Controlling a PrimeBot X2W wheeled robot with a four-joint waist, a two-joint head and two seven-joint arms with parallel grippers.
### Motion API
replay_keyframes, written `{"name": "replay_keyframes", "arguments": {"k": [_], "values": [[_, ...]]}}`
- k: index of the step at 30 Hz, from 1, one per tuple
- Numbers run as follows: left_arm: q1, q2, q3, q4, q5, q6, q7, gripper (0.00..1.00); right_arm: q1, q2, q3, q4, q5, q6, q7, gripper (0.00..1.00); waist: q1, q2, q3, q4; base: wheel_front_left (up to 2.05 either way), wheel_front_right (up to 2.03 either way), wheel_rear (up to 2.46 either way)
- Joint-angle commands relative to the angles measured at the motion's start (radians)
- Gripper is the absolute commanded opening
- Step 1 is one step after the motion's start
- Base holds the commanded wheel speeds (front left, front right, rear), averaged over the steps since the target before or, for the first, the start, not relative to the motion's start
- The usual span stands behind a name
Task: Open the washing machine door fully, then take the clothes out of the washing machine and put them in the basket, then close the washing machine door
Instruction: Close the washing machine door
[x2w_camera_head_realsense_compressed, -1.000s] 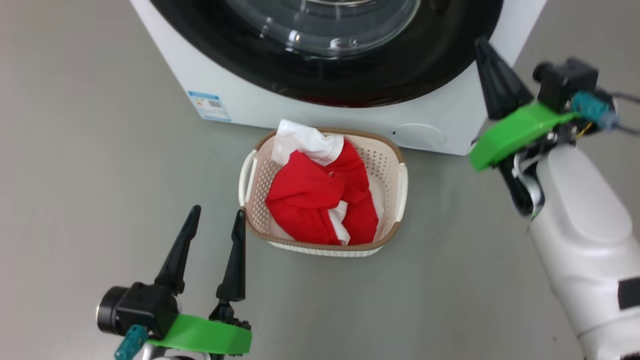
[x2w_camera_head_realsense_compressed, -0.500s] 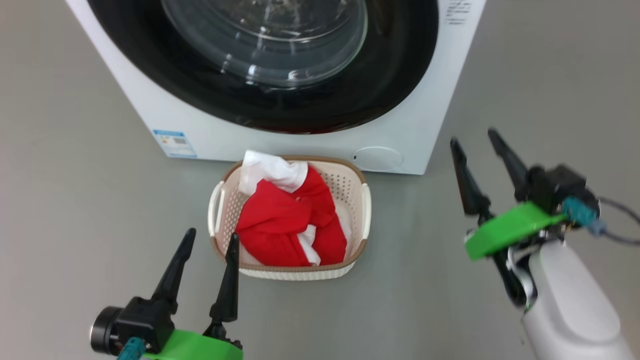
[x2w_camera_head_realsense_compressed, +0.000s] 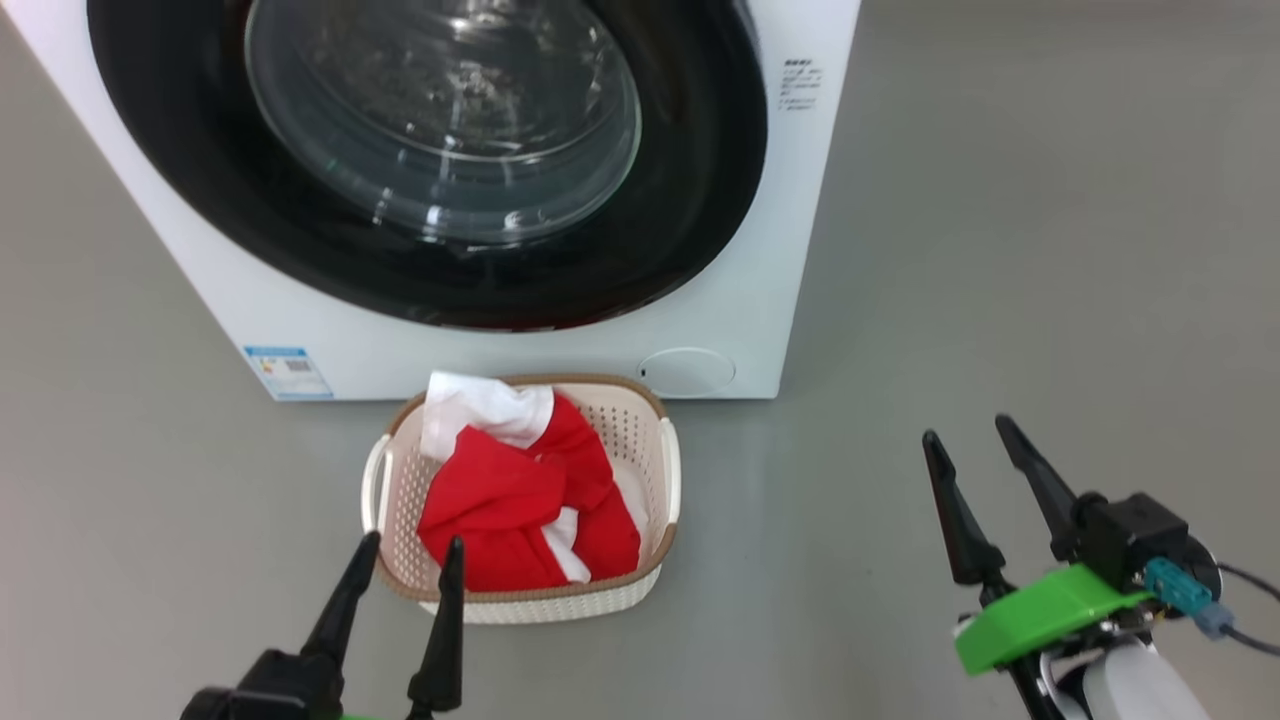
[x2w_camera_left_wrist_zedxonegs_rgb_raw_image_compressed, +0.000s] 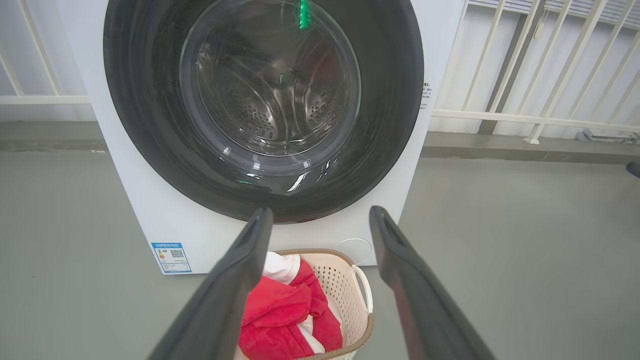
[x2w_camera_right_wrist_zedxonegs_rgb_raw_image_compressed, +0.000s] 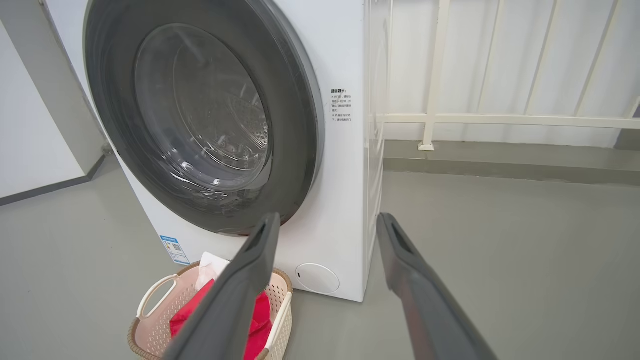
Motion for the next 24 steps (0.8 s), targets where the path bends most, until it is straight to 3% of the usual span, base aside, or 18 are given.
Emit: {"name": "replay_keyframes", "arguments": {"k": [1, 24], "values": [[0.005, 0.017, 0.037, -0.032, -0.006, 0.014, -0.001, 1.0, 0.024, 0.004, 0.013, -0.049, 0.004, -0.001, 0.01, 1.0, 0.0, -0.0001, -0.033, -0.028, 0.0, 0.0, 0.0], [0.108, 0.029, 0.025, -0.075, -0.022, 0.041, 0.016, 1.0, 0.262, 0.004, -0.02, -0.272, 0.0, -0.001, 0.117, 1.0, 0.0, -0.0001, -0.101, -0.064, 0.0, 0.0, 0.0]]}}
